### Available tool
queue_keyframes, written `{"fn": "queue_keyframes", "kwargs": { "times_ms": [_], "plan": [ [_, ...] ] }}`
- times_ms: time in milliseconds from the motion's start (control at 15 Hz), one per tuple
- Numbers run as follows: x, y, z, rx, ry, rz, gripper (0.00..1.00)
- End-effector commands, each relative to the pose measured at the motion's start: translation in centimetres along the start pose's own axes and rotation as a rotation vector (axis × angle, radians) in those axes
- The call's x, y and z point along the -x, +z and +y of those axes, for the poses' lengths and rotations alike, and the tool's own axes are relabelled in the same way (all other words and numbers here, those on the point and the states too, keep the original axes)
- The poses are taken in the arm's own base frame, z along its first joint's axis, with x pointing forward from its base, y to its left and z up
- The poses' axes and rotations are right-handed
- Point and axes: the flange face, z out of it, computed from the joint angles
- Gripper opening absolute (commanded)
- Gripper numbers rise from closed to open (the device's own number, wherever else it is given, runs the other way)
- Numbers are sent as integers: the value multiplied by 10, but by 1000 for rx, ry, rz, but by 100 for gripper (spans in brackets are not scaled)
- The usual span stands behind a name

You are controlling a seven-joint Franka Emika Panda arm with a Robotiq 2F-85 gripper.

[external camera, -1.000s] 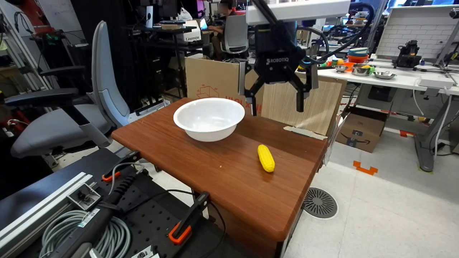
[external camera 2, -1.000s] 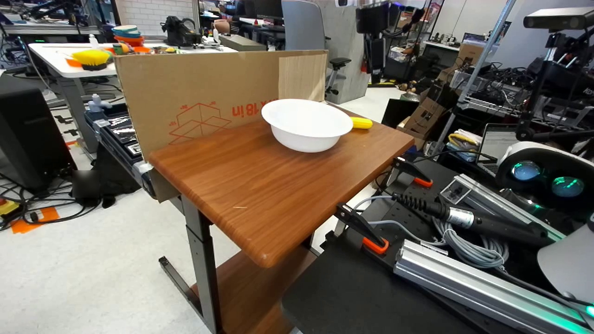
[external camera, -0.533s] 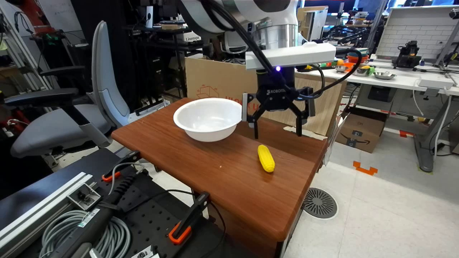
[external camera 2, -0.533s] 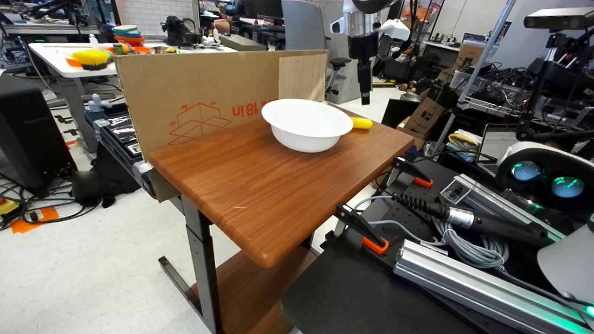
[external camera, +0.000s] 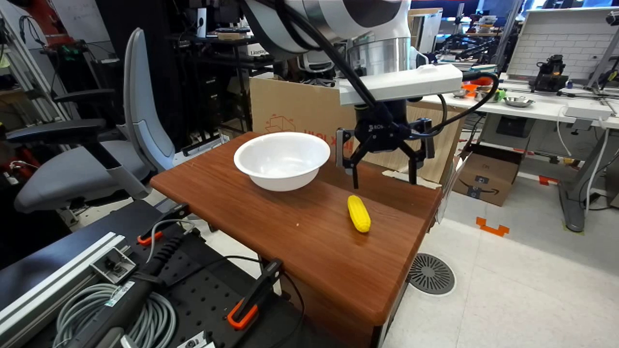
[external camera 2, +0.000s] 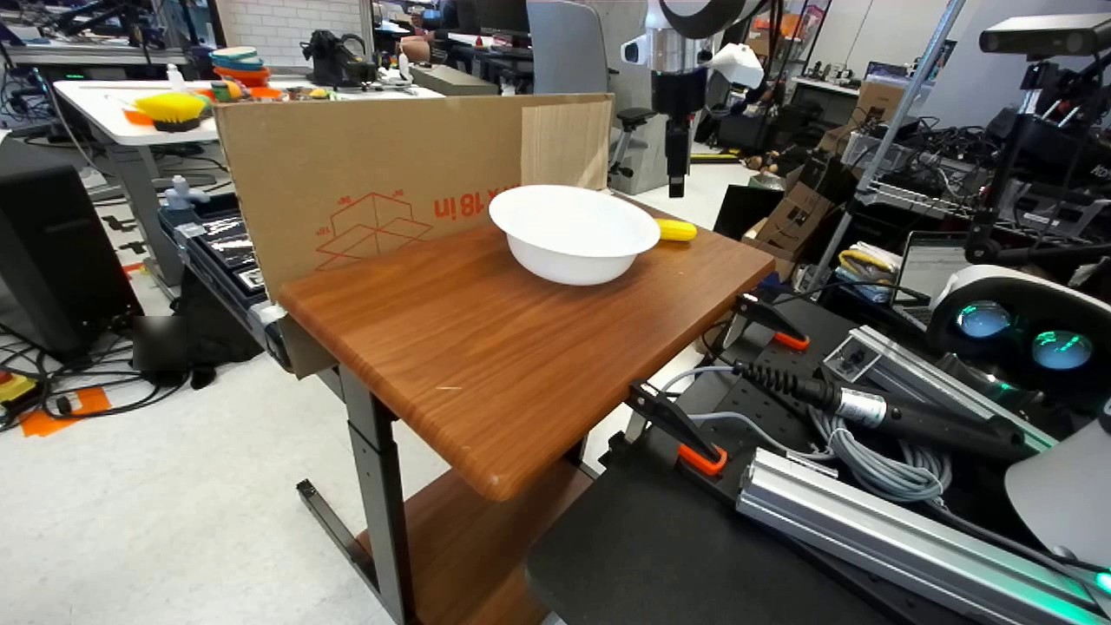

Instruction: Place the cob in the white basin

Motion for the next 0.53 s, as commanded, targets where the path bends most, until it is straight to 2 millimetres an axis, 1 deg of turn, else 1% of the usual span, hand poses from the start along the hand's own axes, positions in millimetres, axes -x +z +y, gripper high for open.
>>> {"fn": "queue_keyframes", "kwargs": {
  "times_ms": [0, 200, 467],
  "plan": [
    [-10, -3, -12, 28, -9, 68, 100],
    [-14, 1, -29, 18, -38, 83, 100],
    [-11, 8, -42, 0, -49, 75, 100]
  ]
}}
